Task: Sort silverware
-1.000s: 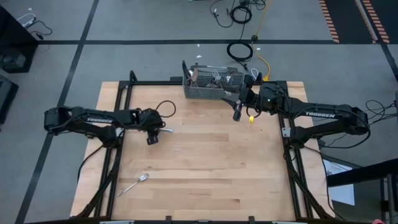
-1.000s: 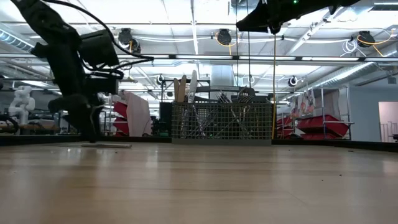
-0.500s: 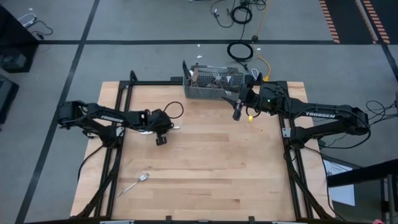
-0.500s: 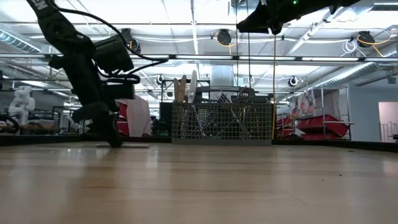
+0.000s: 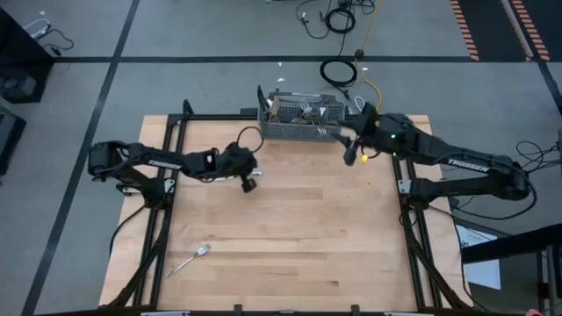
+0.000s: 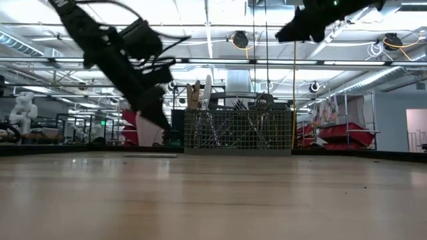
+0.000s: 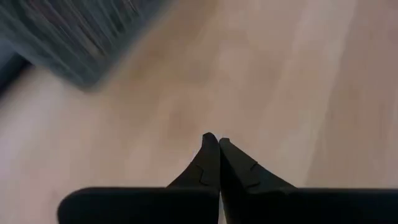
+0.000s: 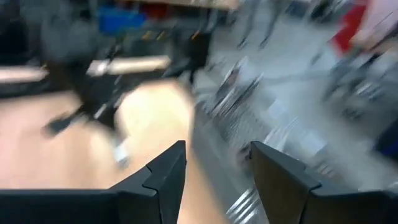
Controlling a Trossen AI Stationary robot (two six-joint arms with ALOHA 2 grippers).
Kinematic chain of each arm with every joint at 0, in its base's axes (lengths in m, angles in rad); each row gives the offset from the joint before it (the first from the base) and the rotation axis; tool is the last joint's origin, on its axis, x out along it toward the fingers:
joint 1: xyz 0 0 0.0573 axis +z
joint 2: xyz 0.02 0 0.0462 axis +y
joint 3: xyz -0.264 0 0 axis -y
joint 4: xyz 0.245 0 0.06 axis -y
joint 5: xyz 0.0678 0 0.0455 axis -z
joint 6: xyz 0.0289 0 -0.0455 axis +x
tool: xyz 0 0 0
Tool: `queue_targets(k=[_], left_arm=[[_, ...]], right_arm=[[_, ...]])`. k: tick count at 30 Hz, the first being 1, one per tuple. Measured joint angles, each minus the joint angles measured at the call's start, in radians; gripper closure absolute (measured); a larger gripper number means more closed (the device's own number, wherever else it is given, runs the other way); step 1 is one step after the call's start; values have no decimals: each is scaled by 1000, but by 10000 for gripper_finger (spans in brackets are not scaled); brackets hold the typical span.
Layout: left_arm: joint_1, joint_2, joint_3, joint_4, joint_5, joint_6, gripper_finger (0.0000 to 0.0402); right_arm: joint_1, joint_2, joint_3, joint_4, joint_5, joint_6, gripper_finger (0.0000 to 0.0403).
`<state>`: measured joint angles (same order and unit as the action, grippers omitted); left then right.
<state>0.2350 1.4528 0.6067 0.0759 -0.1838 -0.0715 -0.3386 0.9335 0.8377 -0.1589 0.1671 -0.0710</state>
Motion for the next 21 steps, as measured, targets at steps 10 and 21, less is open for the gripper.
queue_targets(k=[10,21], left_arm=[[21,-27,304,-634,-98,-78,401],[-51,-227,282,-825,-221,-186,401]], right_arm=[[36,322,-69,73,-253,111,297],[56,822,47,705,-344,-127,294]])
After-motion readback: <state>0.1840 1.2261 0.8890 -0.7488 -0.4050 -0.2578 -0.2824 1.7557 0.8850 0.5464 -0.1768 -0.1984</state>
